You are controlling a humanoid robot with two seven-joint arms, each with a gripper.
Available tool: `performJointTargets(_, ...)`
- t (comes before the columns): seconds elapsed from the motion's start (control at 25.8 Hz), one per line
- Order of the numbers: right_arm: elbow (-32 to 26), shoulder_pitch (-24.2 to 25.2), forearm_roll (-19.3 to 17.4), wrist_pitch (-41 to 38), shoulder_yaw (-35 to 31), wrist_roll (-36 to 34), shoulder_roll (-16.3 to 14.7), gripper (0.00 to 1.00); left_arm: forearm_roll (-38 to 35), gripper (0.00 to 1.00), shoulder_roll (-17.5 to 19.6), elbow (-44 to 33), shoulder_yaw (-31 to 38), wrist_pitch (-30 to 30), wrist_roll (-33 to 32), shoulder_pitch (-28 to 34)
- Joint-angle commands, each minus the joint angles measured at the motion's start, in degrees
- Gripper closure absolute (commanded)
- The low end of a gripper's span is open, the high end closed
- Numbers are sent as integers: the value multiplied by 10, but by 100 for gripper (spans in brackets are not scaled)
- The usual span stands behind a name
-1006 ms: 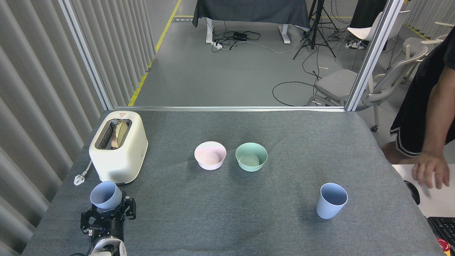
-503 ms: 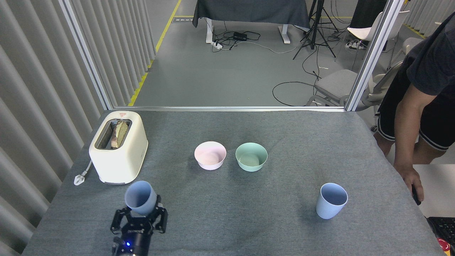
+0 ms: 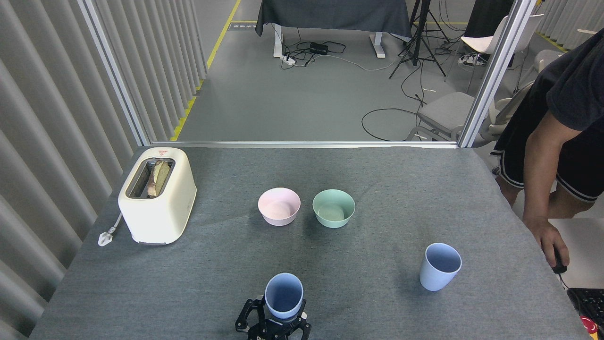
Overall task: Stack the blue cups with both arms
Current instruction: 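Carry the blue cup toward the table centre and set it down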
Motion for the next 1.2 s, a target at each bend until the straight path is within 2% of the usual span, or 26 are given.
performJointTargets(0.0,0,0,-1,0,1,-2,0,0,-2,47,2,17,-2,0,1,-13)
performJointTargets(0.12,3,-1,-1,0,1,-2,-1,0,-2,45,4,33,-2,-3,0,-22)
performJointTargets(0.31,4,-2,-2,-1,1,-3,-1,0,0,36,1,34,-2,-7,-5,-25)
performJointTargets(0.35,5,-2,-2,-1,1,-4,-1,0,1,30,0,35,-2,-6,-5,-24)
performJointTargets(0.43,5,-2,-3,-1,1,-4,-1,0,5,0,-1,45,-2,-2,-5,-23)
performJointTargets(0.66,12,-2,-4,0,2,-6,-1,0,6,0,3,37,0,-2,-3,-1)
performJointTargets(0.77,12,-2,-4,0,8,-7,-1,0,6,0,5,3,4,0,-3,22)
performJointTargets(0.97,12,-1,-5,0,8,-7,-1,0,7,0,22,-58,26,2,1,114)
performJointTargets(1.16,17,0,-6,0,4,-7,-1,0,7,0,38,-132,99,0,1,209)
